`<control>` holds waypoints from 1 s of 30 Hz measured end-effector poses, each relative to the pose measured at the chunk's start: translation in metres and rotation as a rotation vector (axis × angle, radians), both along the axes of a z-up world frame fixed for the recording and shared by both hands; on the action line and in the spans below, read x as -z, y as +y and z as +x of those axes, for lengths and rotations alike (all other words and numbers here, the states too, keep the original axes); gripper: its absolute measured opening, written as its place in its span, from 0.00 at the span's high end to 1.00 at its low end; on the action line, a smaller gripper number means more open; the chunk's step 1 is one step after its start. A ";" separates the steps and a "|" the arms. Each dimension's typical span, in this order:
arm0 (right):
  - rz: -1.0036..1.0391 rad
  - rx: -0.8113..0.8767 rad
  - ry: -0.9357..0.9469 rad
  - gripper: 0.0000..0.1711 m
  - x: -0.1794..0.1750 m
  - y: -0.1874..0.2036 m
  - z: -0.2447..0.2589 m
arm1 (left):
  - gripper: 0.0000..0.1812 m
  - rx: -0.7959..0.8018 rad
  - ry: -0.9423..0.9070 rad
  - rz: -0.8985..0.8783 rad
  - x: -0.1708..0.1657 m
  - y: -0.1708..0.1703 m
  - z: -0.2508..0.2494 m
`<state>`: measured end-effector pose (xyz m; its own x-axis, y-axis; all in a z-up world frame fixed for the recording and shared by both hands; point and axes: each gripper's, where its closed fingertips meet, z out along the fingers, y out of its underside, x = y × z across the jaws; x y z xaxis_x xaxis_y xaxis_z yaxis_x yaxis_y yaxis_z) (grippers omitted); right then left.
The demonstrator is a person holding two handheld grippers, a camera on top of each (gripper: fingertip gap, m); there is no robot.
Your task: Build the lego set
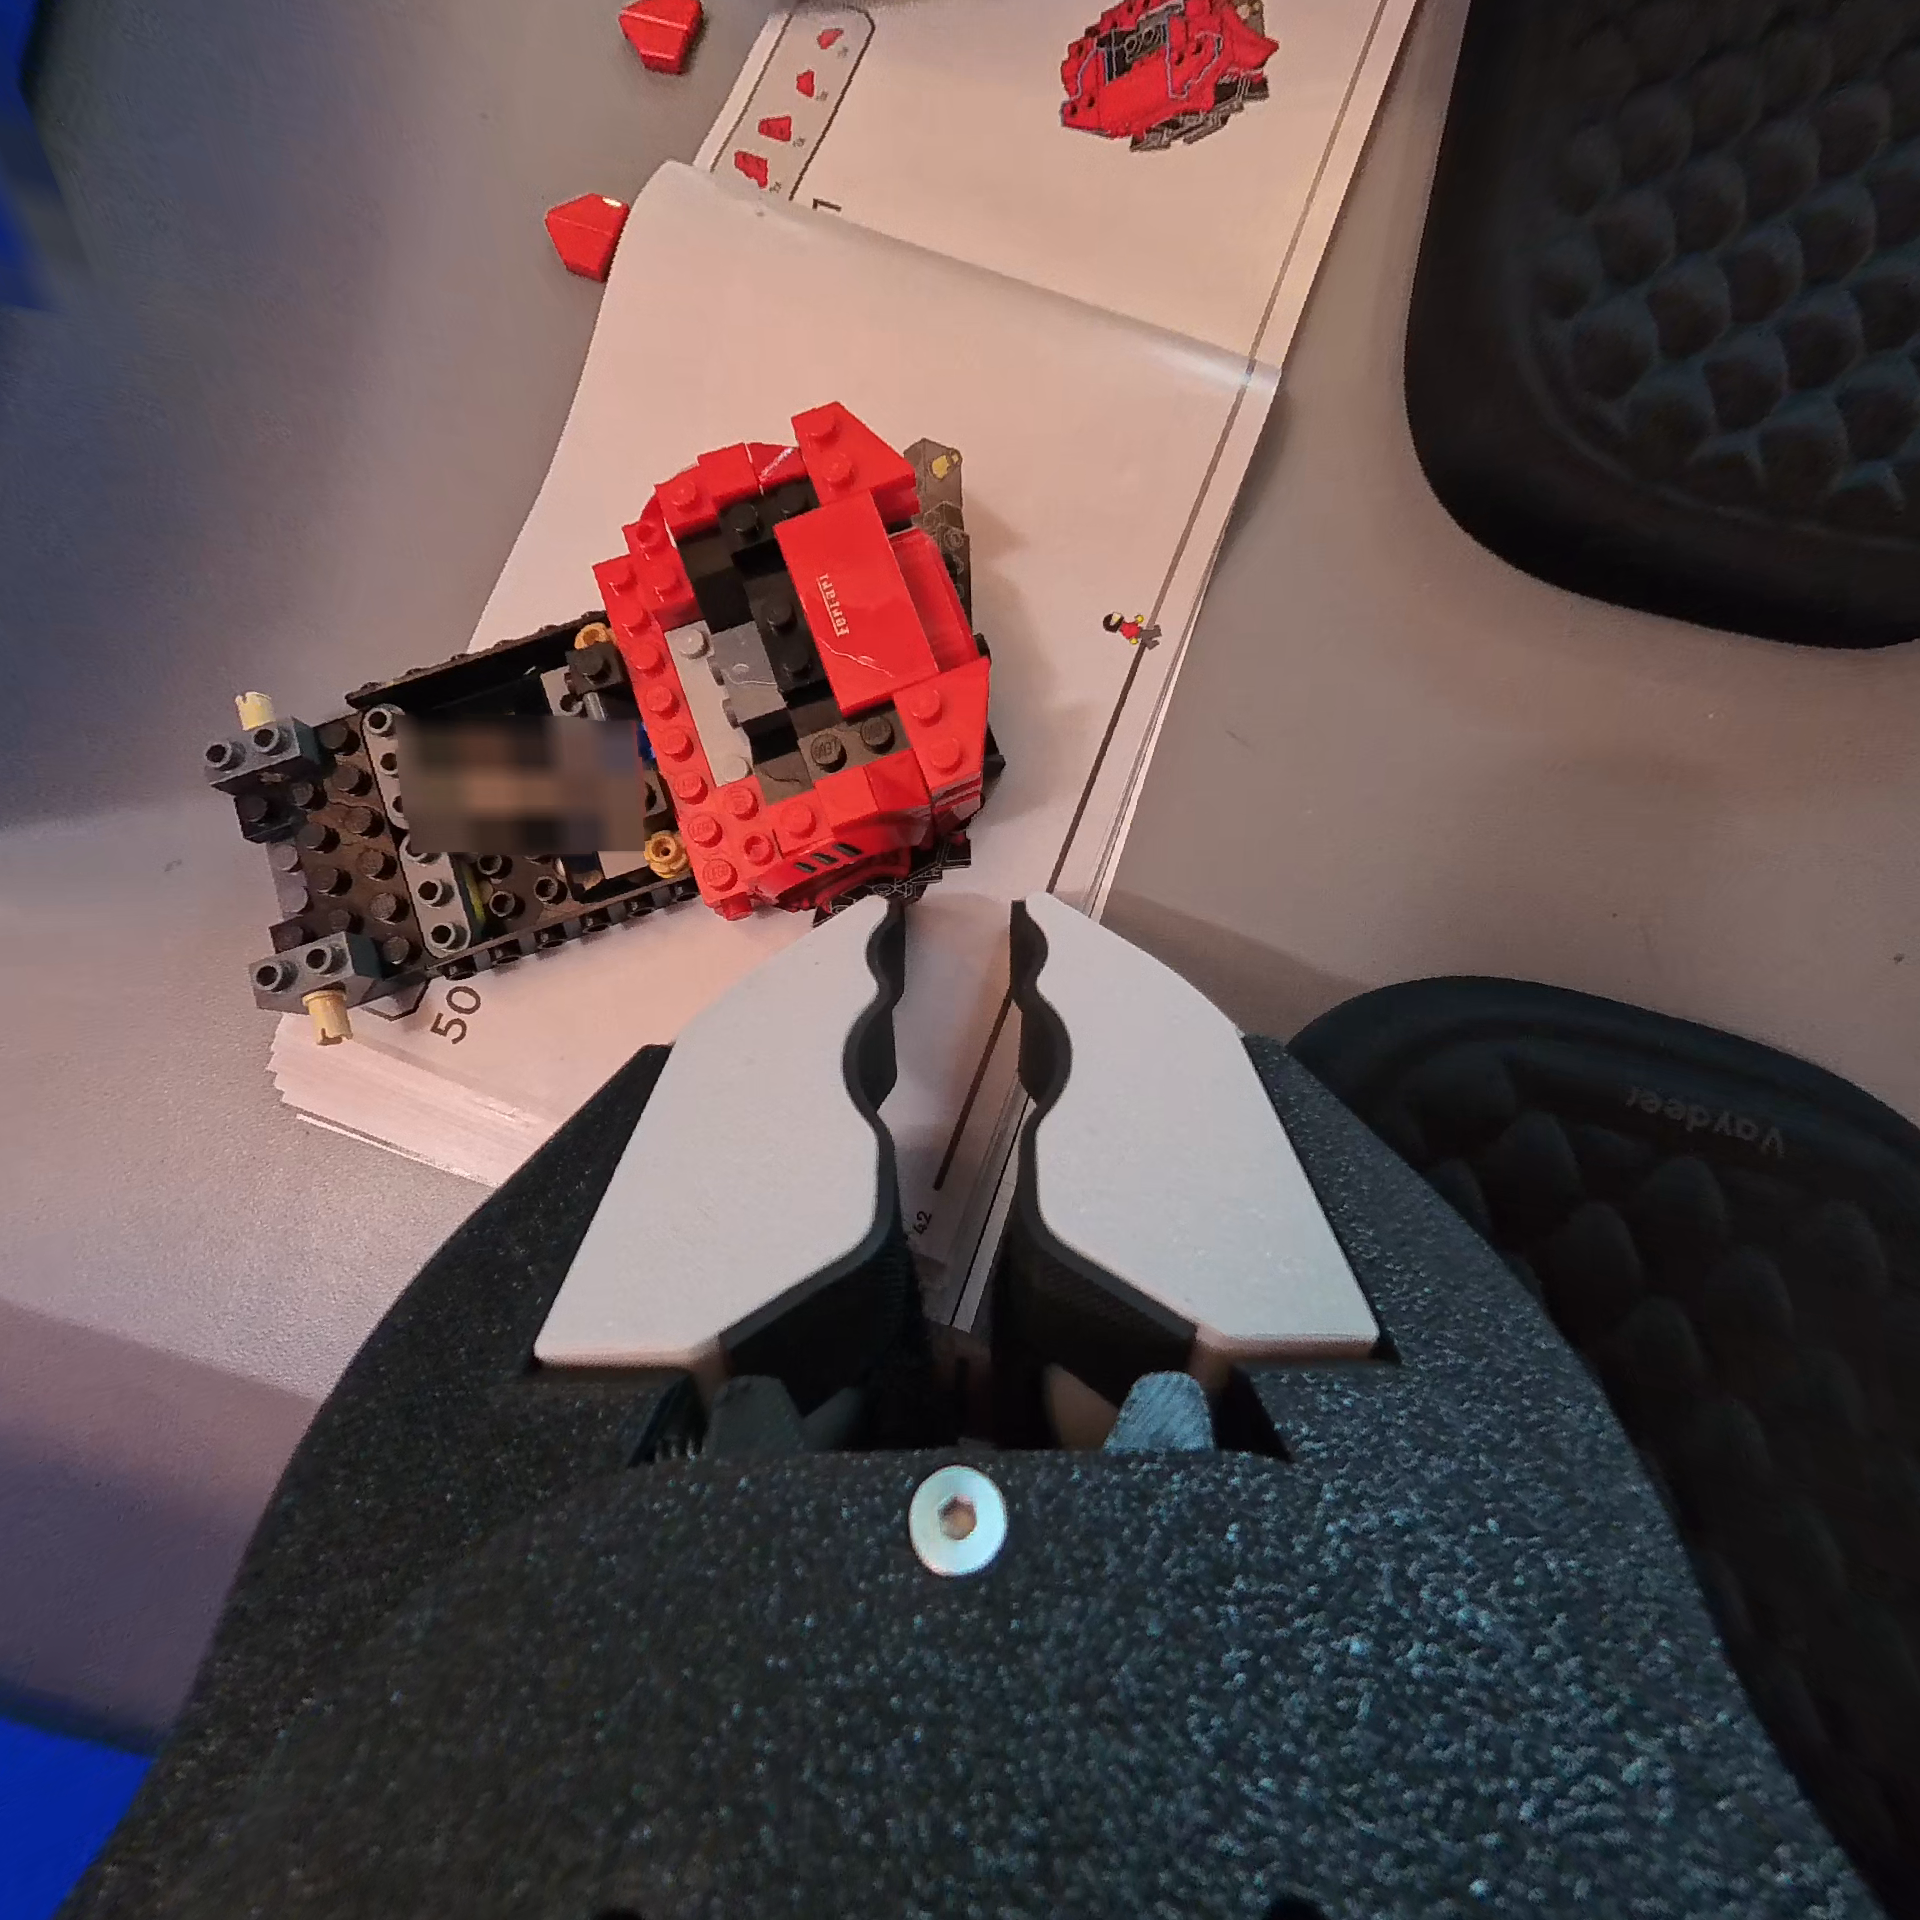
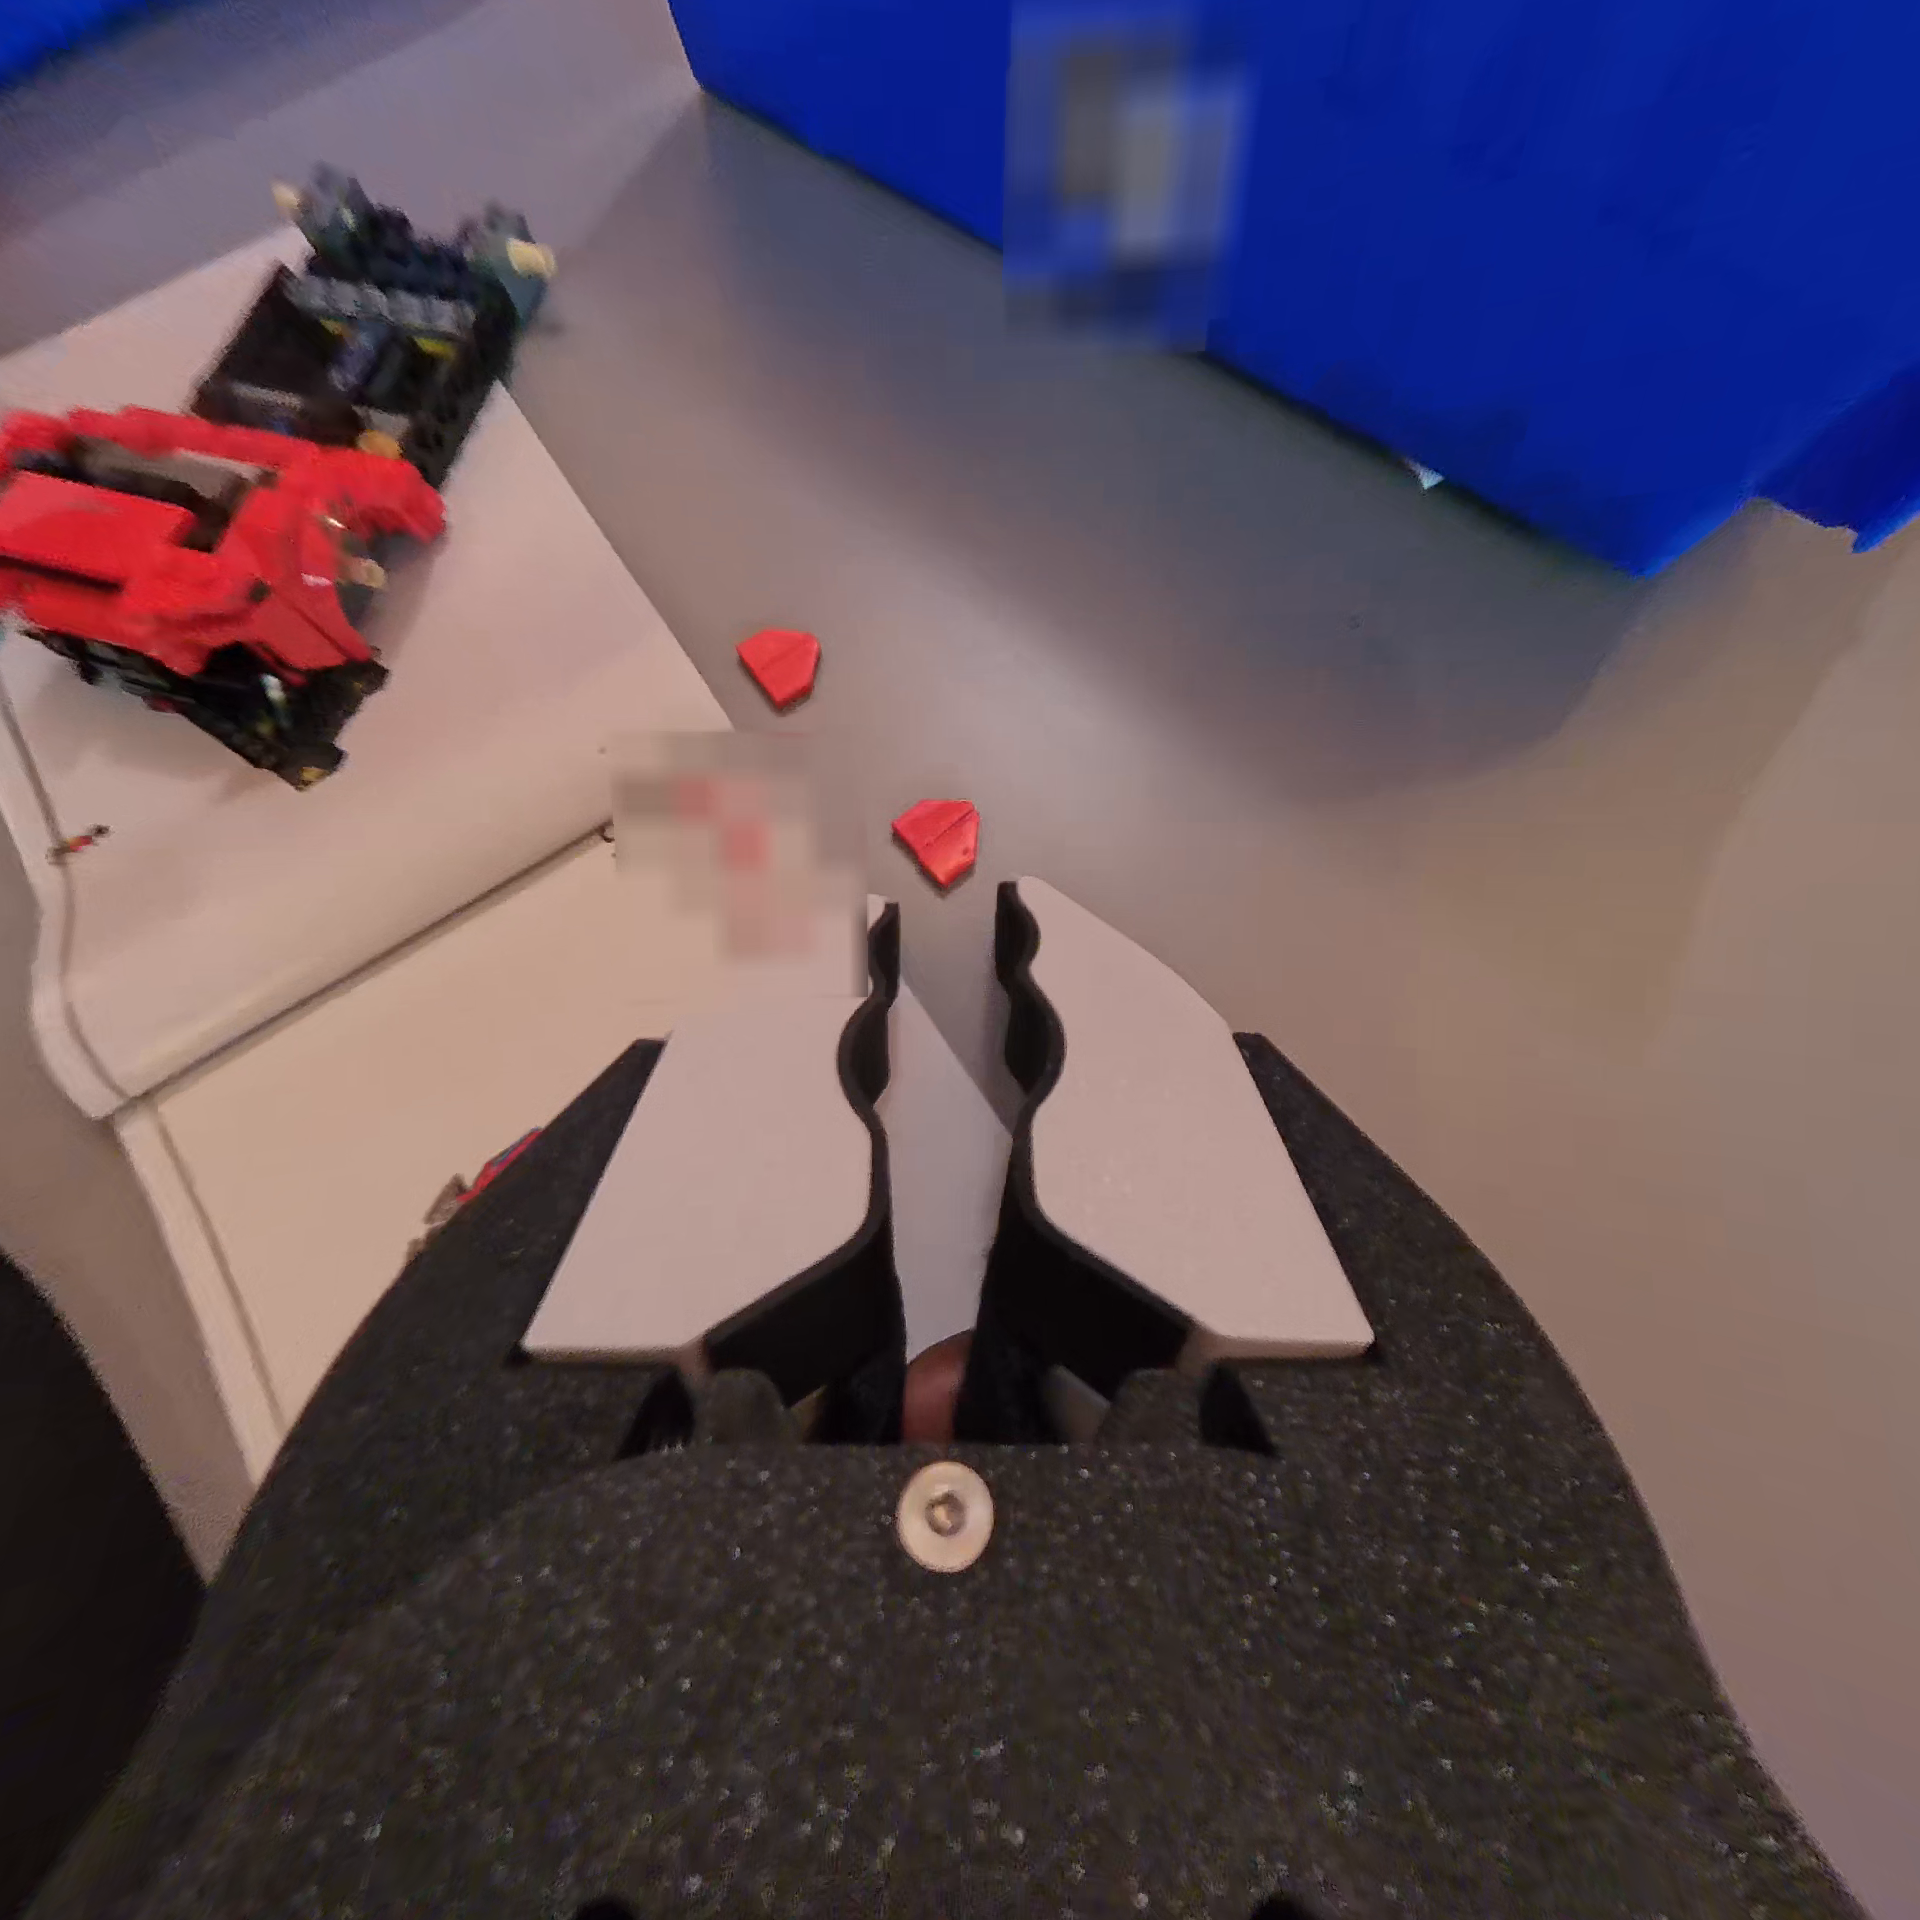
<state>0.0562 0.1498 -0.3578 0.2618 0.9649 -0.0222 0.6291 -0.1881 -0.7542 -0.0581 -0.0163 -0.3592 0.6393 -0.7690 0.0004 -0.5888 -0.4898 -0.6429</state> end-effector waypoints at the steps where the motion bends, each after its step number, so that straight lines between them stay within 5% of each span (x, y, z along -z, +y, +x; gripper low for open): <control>1: 0.018 -0.011 -0.017 0.90 0.002 0.001 -0.002 | 0.90 0.000 -0.001 0.000 0.000 0.000 0.000; 26: -0.039 -0.061 -0.024 0.94 0.004 -0.002 -0.011 | 0.92 0.085 0.113 0.070 -0.001 -0.001 0.002; 30: 0.006 -0.158 0.039 0.94 -0.018 -0.015 -0.007 | 0.92 0.010 0.049 0.059 -0.011 0.003 -0.005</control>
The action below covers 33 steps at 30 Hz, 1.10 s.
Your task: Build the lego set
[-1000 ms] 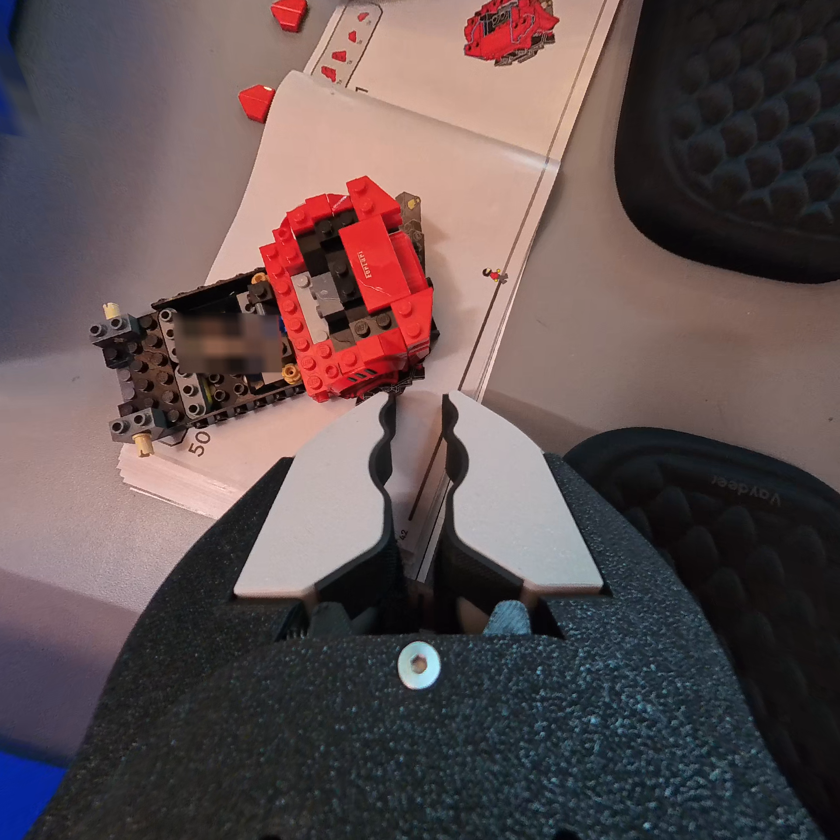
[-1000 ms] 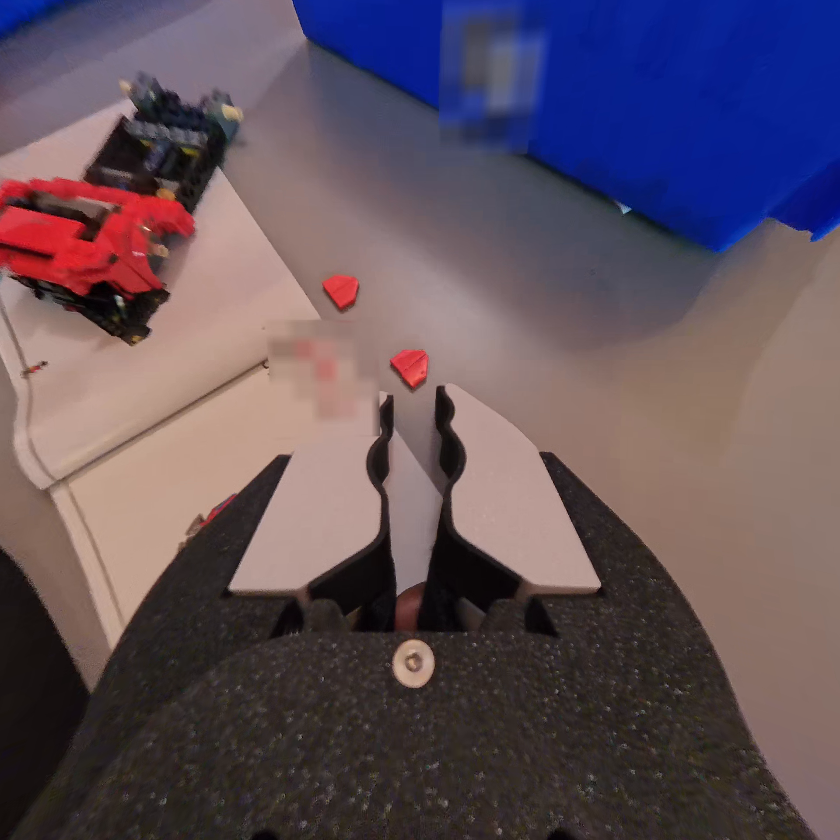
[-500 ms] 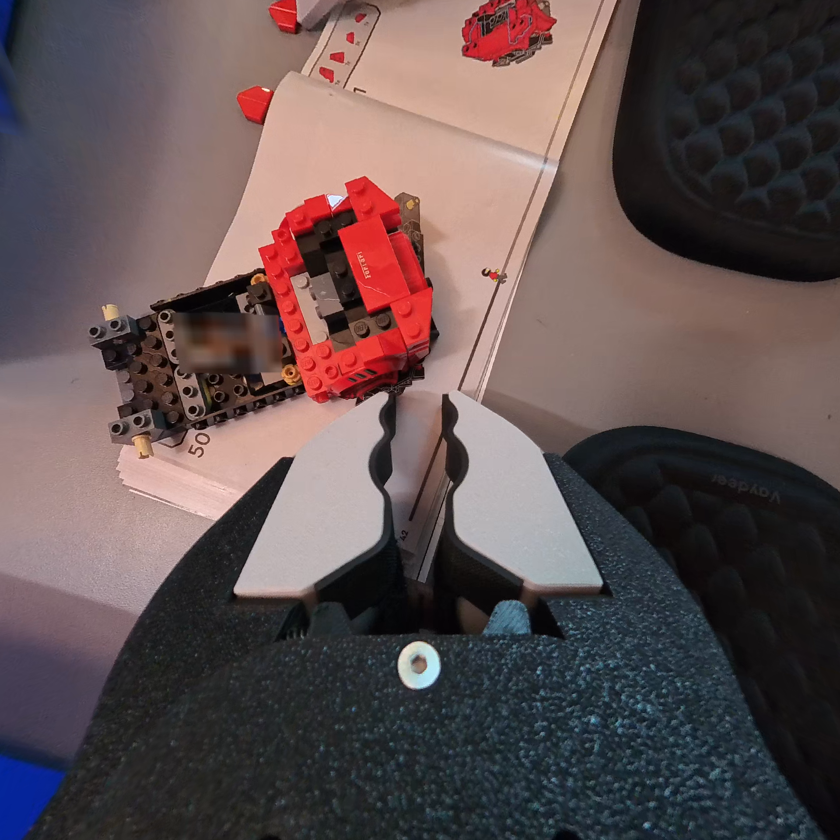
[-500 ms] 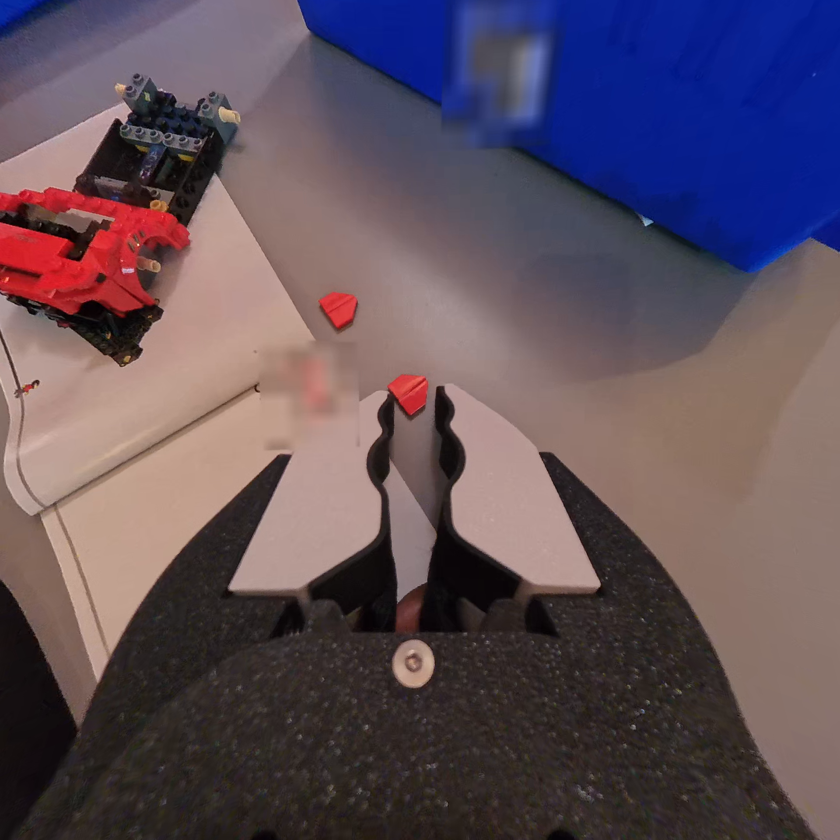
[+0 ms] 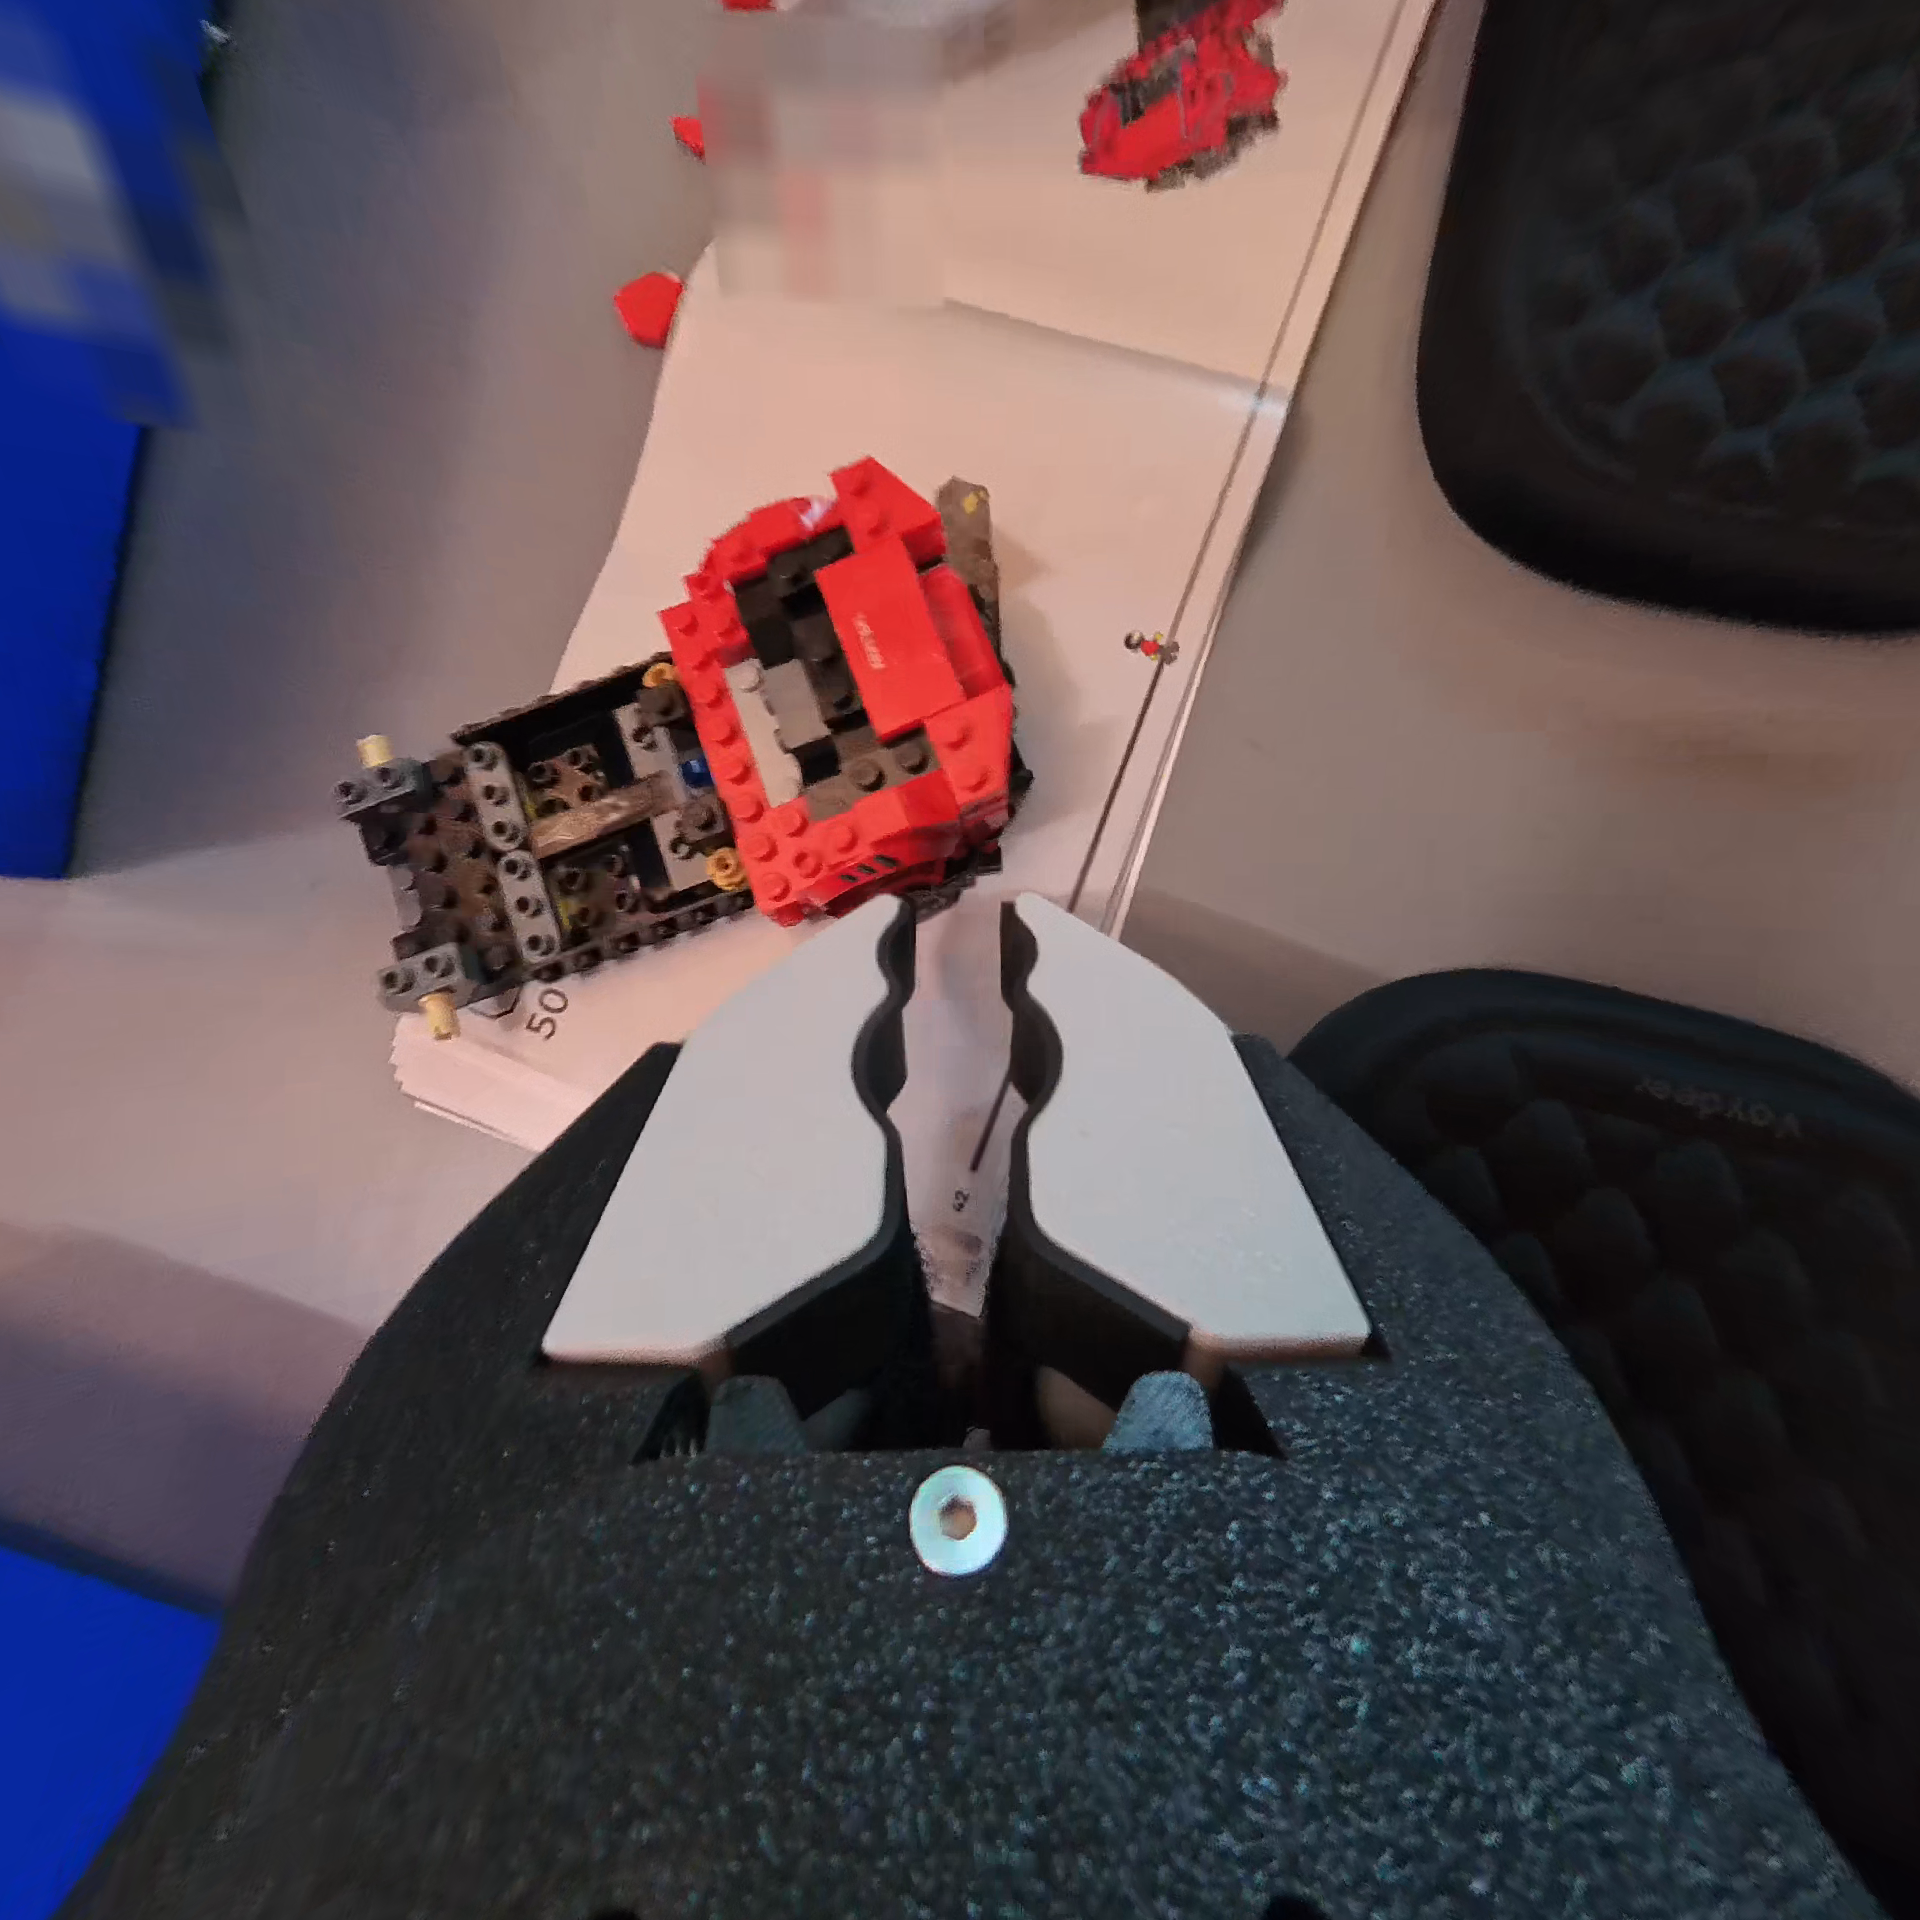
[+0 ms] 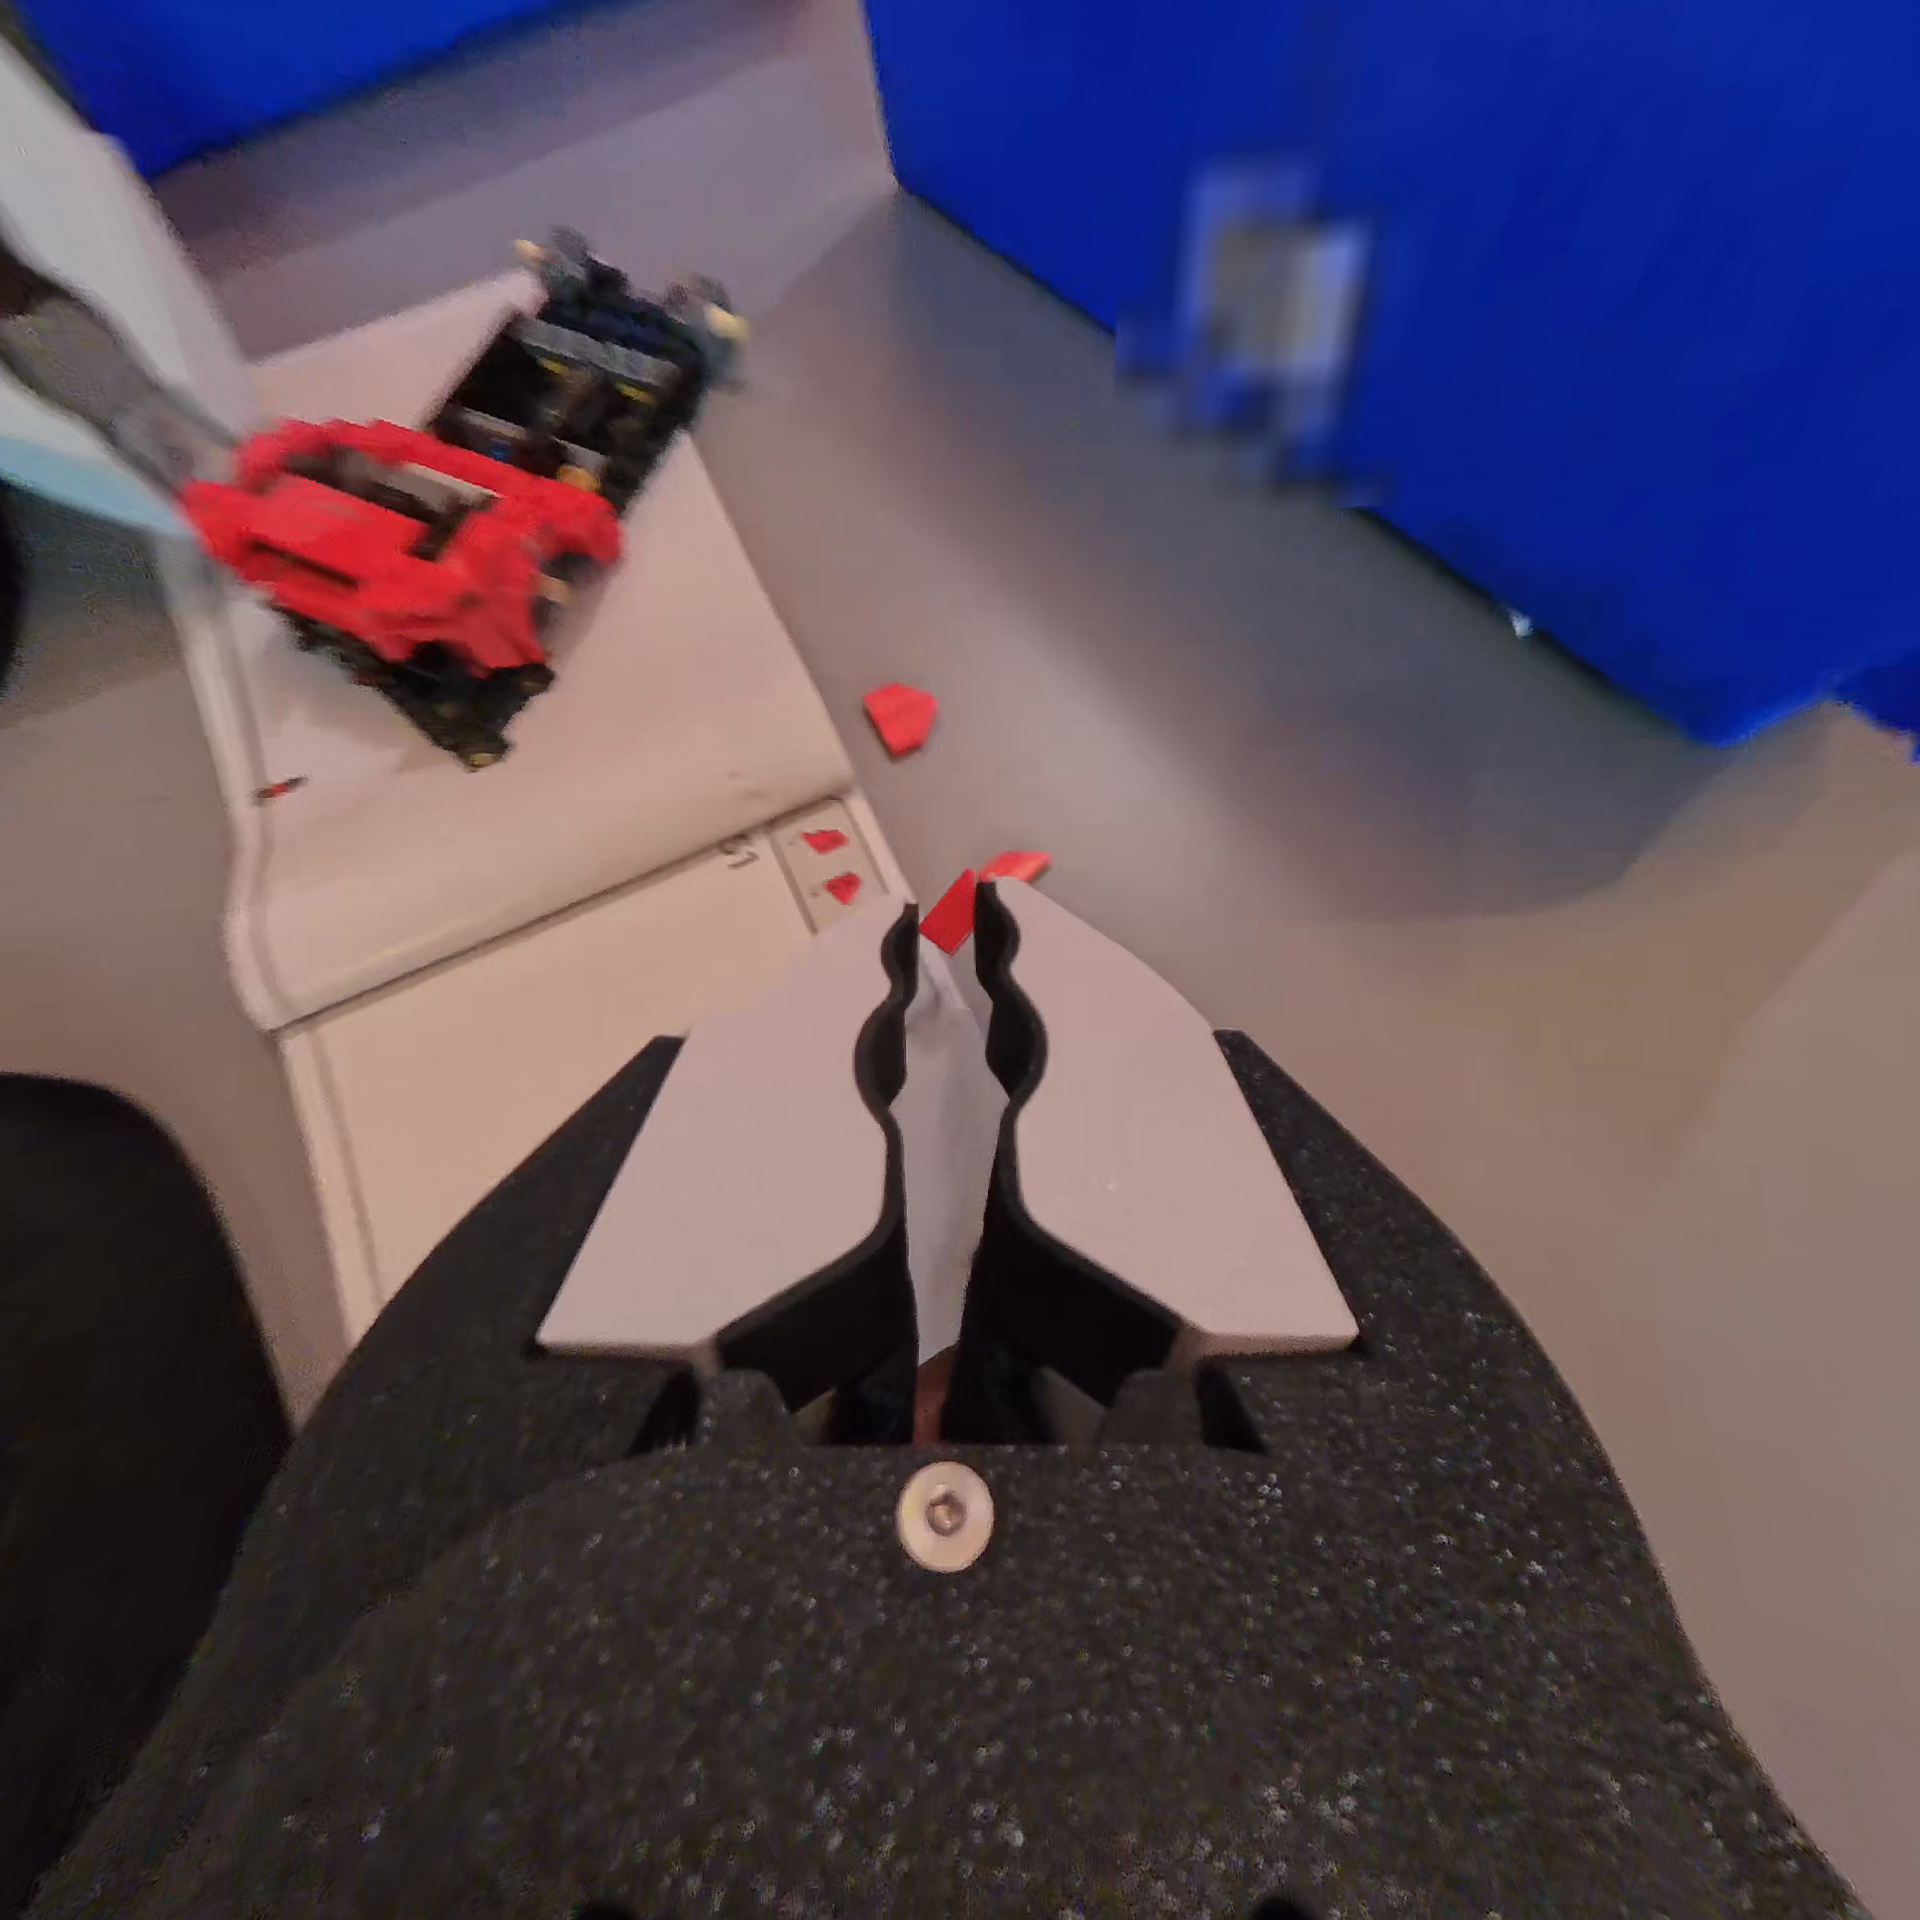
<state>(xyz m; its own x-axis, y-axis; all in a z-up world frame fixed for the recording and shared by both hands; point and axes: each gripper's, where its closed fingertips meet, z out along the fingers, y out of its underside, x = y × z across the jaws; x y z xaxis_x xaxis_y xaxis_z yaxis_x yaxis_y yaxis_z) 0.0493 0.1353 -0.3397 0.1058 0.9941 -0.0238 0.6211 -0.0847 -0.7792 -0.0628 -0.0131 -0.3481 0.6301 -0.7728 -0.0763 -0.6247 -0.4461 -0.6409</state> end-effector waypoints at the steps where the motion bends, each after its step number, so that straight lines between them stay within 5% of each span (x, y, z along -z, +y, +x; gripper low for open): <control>1: 0.012 -0.044 0.033 0.94 -0.008 -0.006 0.000 | 0.92 -0.022 -0.042 0.011 -0.007 0.002 -0.001; 9: 0.143 -0.509 0.231 0.94 -0.057 -0.099 -0.009 | 0.93 -0.083 -0.674 0.087 -0.101 0.007 0.053; 17: 0.270 -0.667 0.374 0.94 -0.087 -0.140 -0.014 | 0.95 -0.148 -0.789 -0.010 -0.095 0.018 0.089; 28: 0.343 -0.664 0.332 0.94 -0.084 -0.144 -0.019 | 0.92 -0.073 -0.920 -0.134 -0.097 0.008 0.101; 33: 0.372 -0.664 0.319 0.94 -0.082 -0.145 -0.021 | 0.99 -0.067 -0.904 -0.130 -0.094 0.008 0.103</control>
